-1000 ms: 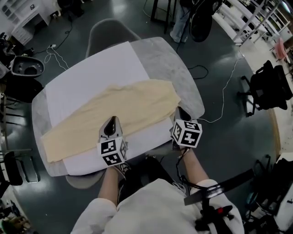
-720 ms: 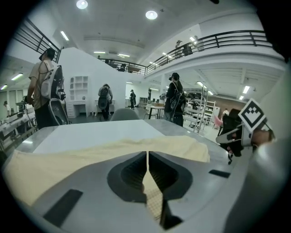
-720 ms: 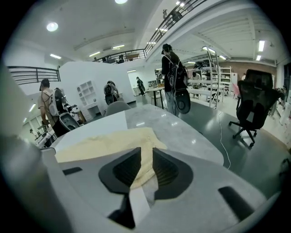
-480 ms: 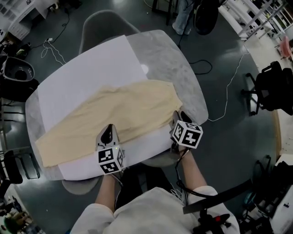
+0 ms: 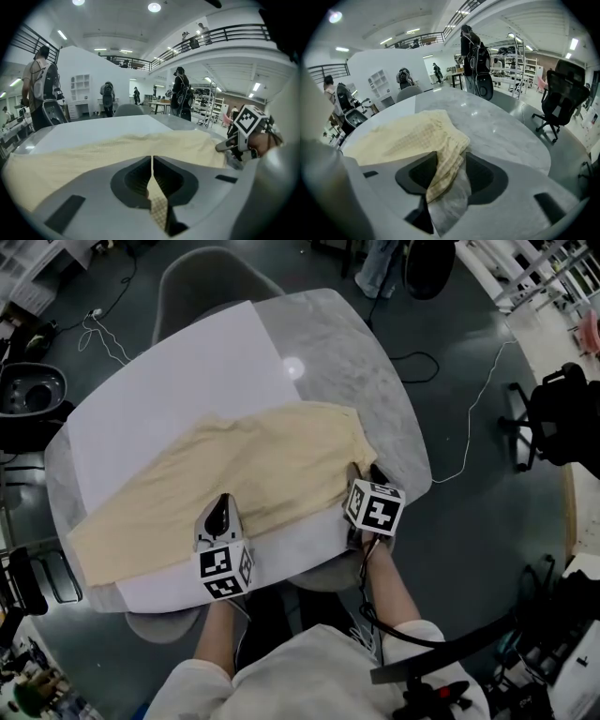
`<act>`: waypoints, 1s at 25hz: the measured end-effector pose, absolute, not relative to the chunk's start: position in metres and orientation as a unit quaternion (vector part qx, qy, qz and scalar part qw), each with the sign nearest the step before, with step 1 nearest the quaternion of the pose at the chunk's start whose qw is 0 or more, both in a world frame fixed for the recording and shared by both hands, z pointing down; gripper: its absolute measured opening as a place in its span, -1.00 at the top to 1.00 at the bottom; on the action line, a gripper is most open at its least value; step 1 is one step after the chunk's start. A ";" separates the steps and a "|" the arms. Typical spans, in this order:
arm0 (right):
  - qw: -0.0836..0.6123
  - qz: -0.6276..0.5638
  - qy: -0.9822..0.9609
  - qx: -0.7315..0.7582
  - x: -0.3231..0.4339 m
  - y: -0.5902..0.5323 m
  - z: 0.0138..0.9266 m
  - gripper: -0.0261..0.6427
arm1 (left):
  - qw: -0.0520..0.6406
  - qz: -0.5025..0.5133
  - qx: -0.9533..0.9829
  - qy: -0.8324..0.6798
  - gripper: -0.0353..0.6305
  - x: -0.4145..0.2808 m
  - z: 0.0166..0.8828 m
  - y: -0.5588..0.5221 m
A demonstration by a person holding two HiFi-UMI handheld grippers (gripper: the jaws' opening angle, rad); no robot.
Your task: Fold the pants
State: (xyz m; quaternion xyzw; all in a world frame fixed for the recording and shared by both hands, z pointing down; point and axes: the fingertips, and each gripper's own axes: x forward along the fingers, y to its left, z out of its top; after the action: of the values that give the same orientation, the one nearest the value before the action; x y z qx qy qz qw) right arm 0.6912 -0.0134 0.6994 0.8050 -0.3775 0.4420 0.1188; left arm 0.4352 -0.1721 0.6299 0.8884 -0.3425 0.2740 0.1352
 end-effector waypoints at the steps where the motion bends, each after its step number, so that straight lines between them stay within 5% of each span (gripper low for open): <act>1: 0.127 0.441 -0.375 0.806 0.690 -0.014 0.700 0.36 | 0.137 0.274 0.888 -0.343 0.84 0.435 0.631 -0.172; 10: 0.142 0.431 -0.383 0.804 0.682 -0.024 0.701 0.72 | 0.145 0.276 0.887 -0.342 0.84 0.436 0.638 -0.170; 25: 0.081 0.374 -0.424 0.821 0.662 -0.051 0.626 0.76 | 0.156 0.254 0.874 -0.384 0.84 0.380 0.607 -0.182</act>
State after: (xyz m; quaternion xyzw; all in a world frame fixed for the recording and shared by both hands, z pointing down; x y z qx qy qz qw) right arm 0.6619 -0.0514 0.6265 0.8207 -0.4238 0.3745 0.0808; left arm 0.3800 -0.1816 0.6075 0.8739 -0.3843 0.2536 0.1558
